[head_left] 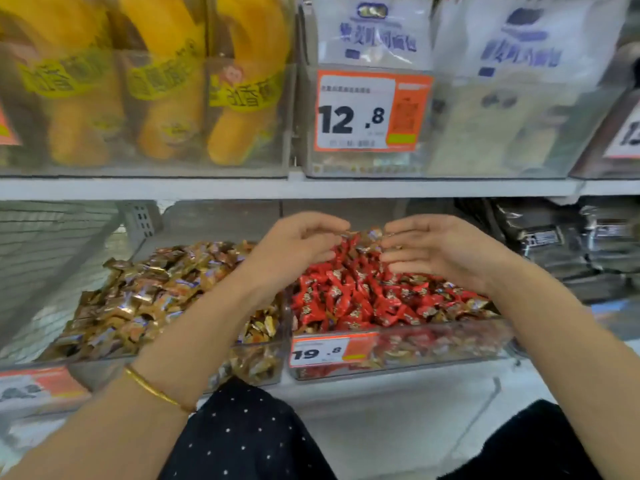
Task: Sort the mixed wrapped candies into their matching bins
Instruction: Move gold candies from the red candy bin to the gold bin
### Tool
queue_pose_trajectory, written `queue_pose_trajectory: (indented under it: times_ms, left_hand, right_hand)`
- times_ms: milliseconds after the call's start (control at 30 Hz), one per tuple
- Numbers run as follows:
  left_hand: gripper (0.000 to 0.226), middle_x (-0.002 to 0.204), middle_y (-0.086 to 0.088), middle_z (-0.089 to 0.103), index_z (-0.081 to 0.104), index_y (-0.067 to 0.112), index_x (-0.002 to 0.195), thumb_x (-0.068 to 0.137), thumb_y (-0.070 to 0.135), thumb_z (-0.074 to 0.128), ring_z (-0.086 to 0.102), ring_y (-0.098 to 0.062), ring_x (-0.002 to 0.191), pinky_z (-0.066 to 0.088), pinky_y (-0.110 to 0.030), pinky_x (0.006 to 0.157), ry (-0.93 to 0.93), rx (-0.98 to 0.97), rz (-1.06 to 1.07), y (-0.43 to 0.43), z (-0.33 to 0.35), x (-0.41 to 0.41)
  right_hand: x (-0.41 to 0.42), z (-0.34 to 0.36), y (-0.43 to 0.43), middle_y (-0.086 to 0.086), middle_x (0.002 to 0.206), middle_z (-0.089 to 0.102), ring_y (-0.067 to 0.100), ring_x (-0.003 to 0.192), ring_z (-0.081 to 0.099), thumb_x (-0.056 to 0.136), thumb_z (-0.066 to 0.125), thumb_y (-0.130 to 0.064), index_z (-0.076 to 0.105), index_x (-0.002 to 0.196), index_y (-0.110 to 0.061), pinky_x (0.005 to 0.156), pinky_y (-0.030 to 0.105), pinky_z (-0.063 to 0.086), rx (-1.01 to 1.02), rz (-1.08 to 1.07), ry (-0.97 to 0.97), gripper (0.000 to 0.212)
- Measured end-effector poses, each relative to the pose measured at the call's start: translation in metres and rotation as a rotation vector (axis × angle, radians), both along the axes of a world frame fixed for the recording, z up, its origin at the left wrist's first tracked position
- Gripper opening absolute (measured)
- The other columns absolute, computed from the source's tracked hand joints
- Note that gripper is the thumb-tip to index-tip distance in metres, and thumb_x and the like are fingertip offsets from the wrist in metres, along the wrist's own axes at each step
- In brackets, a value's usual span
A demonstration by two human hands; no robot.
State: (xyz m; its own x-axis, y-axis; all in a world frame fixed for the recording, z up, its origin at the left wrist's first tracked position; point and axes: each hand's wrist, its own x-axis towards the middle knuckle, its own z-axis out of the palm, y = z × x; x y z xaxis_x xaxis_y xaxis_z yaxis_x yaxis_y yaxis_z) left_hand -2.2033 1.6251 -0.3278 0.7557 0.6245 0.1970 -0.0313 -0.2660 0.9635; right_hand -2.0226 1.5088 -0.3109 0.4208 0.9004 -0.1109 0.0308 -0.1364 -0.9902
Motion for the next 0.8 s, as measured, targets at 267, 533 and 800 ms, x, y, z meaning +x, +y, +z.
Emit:
queue_pose_trajectory:
  times_ms: [267,533,800]
  left_hand:
    - [0.028,0.112,-0.007,0.066,0.068,0.016,0.11,0.09,0.002,0.054,0.062,-0.02,0.098,0.048,-0.026,0.086,0.37,0.432,-0.278,-0.033,-0.04,0.134]
    - [0.039,0.136,0.003,0.046,0.058,0.028,0.126,0.087,0.023,0.063,0.036,-0.02,0.123,0.025,-0.023,0.104,0.762,1.028,-0.504,-0.023,-0.073,0.177]
    - [0.041,0.127,-0.003,0.046,0.058,0.023,0.125,0.085,0.029,0.067,0.033,-0.023,0.126,0.035,-0.03,0.101,0.902,0.919,-0.407,-0.01,-0.062,0.178]
  right_hand:
    - [0.087,-0.021,-0.053,0.019,0.098,0.067,0.026,0.085,0.065,0.09,0.051,0.006,0.066,0.091,-0.006,0.077,0.036,0.056,-0.37,-0.089,-0.568,0.019]
    - [0.102,-0.063,-0.016,0.01,0.094,0.059,0.028,0.095,0.058,0.086,0.045,0.004,0.06,0.09,-0.006,0.079,0.029,0.047,-0.908,0.285,-1.266,0.018]
    - [0.12,-0.075,-0.02,0.003,0.14,0.045,0.021,0.121,0.049,0.082,0.071,-0.016,0.044,0.138,-0.02,0.099,0.029,0.042,-0.668,0.246,-0.914,0.062]
